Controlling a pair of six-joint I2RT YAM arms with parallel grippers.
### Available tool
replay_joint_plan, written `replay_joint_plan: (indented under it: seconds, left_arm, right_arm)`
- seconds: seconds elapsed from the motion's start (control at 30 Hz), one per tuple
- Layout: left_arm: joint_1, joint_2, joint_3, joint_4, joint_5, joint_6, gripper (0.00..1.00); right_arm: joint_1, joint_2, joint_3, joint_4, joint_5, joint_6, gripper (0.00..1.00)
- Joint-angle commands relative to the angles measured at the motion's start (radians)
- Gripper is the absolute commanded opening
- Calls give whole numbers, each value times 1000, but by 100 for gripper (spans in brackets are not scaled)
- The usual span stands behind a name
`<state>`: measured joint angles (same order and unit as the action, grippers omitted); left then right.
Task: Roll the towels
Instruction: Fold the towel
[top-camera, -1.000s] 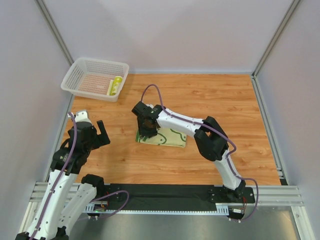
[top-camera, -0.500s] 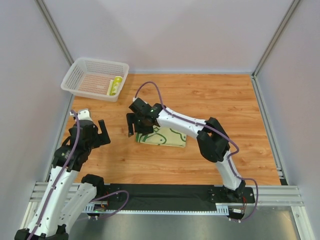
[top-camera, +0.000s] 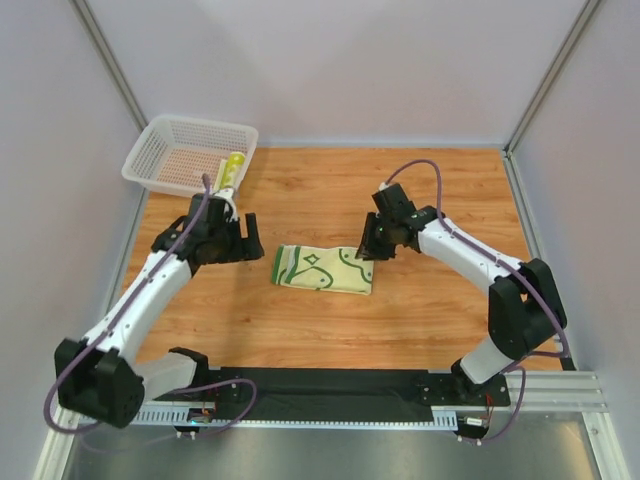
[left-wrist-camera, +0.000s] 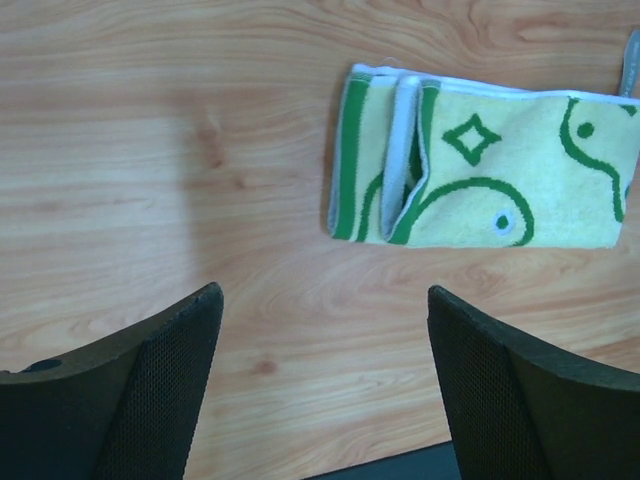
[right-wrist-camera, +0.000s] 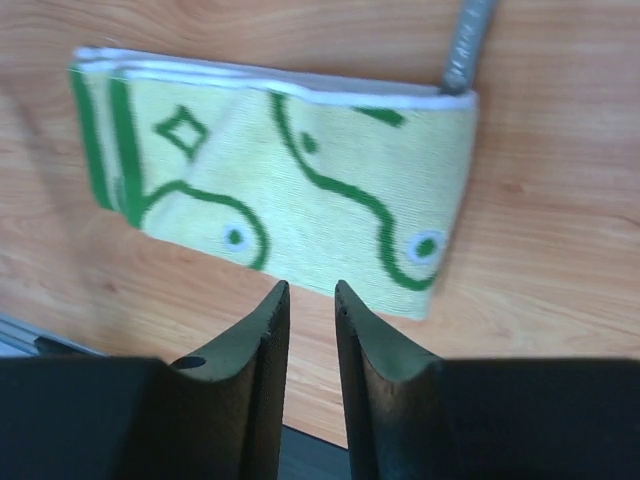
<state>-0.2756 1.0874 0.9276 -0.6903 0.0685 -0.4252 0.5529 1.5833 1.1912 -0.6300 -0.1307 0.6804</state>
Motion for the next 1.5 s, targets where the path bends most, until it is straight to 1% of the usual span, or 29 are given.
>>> replay_joint_plan:
  seconds: [0.0, 0.03, 0.1, 0.13, 0.2, 0.27, 0.3, 0.4, 0.43, 0.73, 0.77, 0.93, 1.07, 1.1, 1.2, 1.23, 1.3, 1.47]
  left_arm:
    - [-53, 159, 111, 123, 71, -10, 88]
    - [-83, 245, 134, 124, 64, -6, 88]
    - [-129, 330, 206, 126, 36, -1, 87]
    - [-140, 400, 229, 124, 27, -1, 86]
    - [-163, 463, 281, 121, 11, -3, 86]
    - [-169, 535, 310, 130, 11, -6, 83]
    - [-174, 574, 316, 132, 13, -6, 77]
    - [-186, 620, 330, 144, 14, -7, 67]
    - [-189, 644, 333, 146, 14, -7, 66]
    - [-223, 717, 335, 167, 28, -4, 62]
    - [-223, 721, 335, 170, 37, -6, 59]
    - [-228, 752, 327, 186, 54, -3, 51]
    - [-229, 770, 323, 196, 73, -1, 40]
    - [-229, 782, 323, 201, 82, -1, 28]
    - [-229, 776, 323, 201, 76, -1, 13]
    - [-229, 764, 323, 198, 68, 0, 6]
    - [-229, 743, 326, 184, 30, 6, 1]
    - [-229, 698, 350, 129, -47, 31, 0]
  right_arm:
    - [-36, -19, -85, 24, -53, -54, 25]
    - [-50, -17, -99, 29, -53, -59, 24]
    - [-54, 1, -116, 15, -26, -74, 25]
    - [-56, 10, -116, 10, -21, -81, 25]
    - [-56, 47, -111, -2, -17, -94, 28]
    - [-56, 66, -108, -13, -20, -104, 36]
    - [-56, 79, -110, -13, -18, -108, 44]
    - [-56, 99, -110, -13, -17, -116, 50]
    - [-56, 110, -108, -11, -15, -120, 50]
    - [-57, 168, -93, -8, -12, -136, 48]
    - [-59, 175, -94, -5, -12, -136, 47]
    - [-59, 195, -111, 6, -12, -136, 45]
    - [-57, 204, -136, 16, -1, -136, 44]
    - [-57, 208, -149, 19, -1, -137, 43]
    - [-57, 214, -156, 21, 2, -137, 43]
    - [-57, 213, -165, 24, 3, -139, 43]
    - [-57, 213, -174, 24, 9, -139, 43]
    - [-57, 211, -191, 23, 11, -139, 43]
